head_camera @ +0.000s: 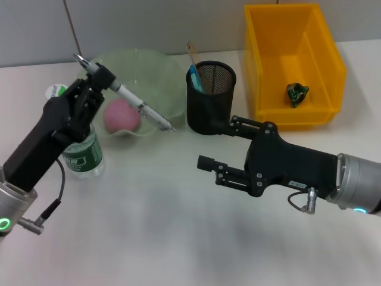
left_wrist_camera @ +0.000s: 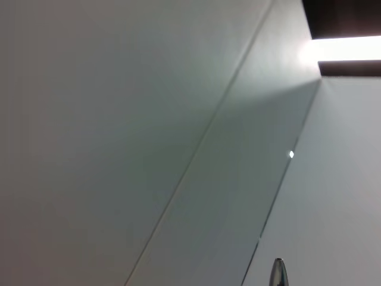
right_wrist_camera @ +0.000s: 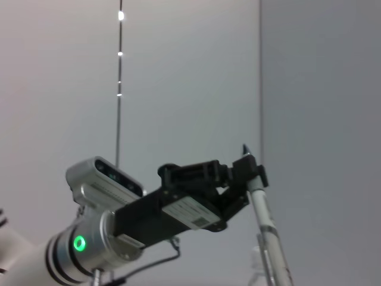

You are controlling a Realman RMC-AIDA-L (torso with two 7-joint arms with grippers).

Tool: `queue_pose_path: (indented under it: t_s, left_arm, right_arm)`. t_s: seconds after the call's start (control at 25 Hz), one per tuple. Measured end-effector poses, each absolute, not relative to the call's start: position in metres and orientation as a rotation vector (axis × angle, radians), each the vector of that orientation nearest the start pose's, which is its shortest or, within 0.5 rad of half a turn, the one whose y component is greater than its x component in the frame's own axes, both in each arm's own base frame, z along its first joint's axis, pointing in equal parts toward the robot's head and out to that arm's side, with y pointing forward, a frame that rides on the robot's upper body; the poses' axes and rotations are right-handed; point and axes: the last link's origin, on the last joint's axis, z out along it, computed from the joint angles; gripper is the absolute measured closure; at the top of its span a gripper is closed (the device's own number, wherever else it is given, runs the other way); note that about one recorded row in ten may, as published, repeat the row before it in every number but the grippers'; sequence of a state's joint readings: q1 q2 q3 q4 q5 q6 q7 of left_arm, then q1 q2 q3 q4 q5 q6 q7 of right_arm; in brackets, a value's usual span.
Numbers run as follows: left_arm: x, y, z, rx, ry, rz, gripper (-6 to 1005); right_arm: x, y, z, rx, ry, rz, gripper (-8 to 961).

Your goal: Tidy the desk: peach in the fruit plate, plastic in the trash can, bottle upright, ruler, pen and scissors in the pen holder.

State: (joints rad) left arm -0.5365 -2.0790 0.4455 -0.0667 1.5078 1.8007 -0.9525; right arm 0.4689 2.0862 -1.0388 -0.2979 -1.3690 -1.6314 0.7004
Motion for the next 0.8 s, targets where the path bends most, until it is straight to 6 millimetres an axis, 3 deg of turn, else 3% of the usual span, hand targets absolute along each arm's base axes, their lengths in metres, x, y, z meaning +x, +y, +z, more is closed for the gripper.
queue_pose_path:
  t_s: [0.44,0.8]
  left_arm:
    - [-0.237,0.288,-0.021,-1.885,-1.012,-1.864,841]
    - [-0.234,0.292,-0.024,-1.803,-1.112,-1.92,838]
  right_arm:
    - [0.241,0.28,-0.049,-2.358,-0.042,1.157,323]
    - [0.229,0.287,-0.058,-2.282,-0.195,1.116,323]
